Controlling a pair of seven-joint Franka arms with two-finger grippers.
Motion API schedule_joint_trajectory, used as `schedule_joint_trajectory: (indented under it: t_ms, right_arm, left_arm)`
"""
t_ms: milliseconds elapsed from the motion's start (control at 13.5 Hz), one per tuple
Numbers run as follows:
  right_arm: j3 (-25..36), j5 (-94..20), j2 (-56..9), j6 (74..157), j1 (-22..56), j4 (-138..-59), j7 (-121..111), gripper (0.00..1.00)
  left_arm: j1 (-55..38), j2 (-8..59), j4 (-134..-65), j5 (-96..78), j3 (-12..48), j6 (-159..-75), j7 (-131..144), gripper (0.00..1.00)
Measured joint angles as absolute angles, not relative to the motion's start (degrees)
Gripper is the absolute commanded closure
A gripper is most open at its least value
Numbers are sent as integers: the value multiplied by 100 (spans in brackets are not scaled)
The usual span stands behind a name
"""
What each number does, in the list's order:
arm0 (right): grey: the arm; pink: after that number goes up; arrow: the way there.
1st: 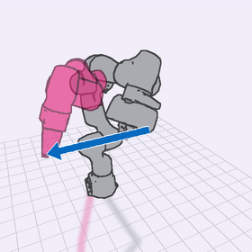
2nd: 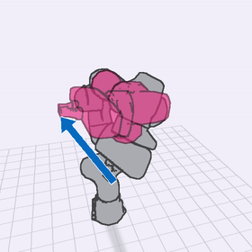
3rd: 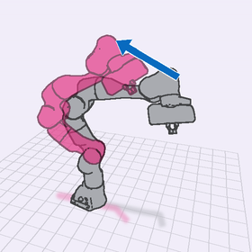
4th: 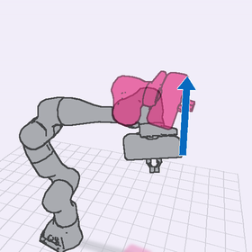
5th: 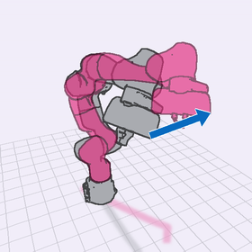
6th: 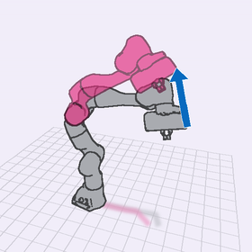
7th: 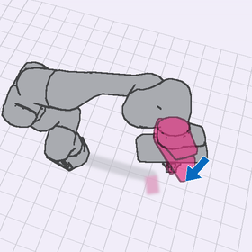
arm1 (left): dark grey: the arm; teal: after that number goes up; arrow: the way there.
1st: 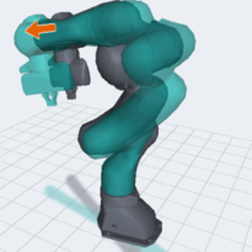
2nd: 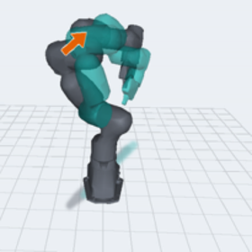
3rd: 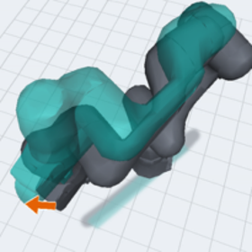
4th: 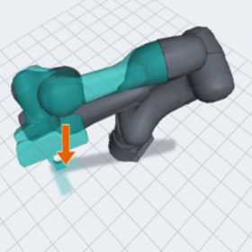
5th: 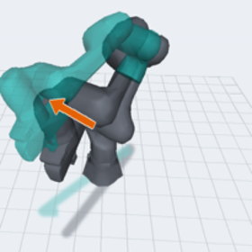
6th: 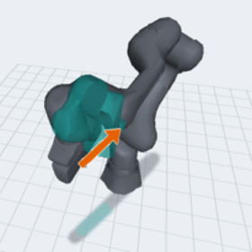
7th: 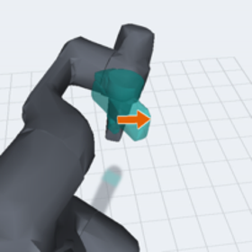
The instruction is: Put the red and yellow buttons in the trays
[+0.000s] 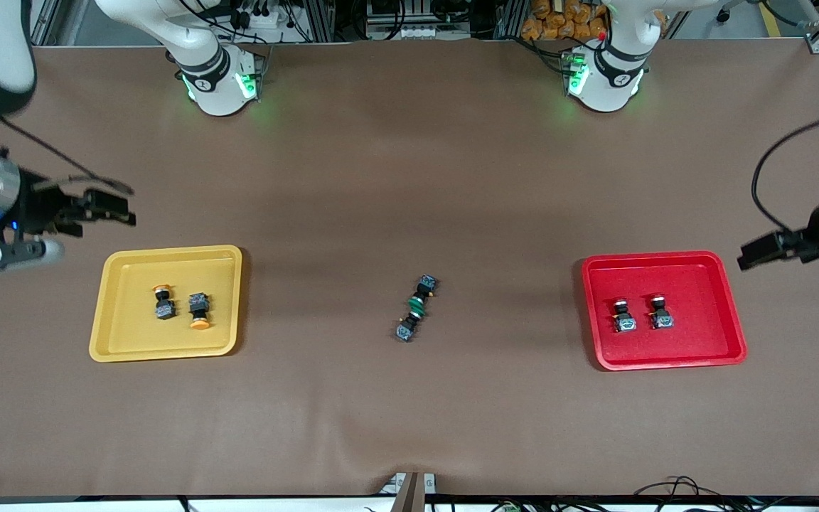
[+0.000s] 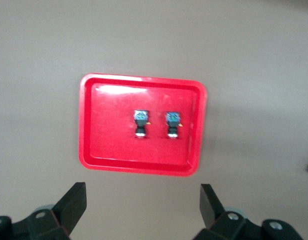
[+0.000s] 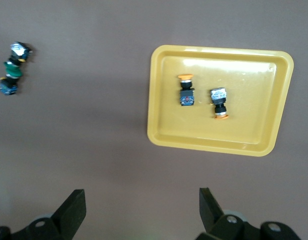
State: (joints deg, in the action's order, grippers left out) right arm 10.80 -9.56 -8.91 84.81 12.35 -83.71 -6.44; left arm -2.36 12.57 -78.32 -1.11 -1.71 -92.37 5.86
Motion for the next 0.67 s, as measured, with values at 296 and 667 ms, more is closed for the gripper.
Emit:
schedule_joint_trajectory:
  t_ms: [296,667]
  right_arm:
    - [1014,-910,-718,8479,1231,-8369,-622,0]
    - [230,-334,-527,8506,980,-8369,3,0]
  left_arm:
    - [-194,388,-7937,-109,-115,-8409,352,0]
    - [-184,-491,-8876,-109,-114,-8369,328,0]
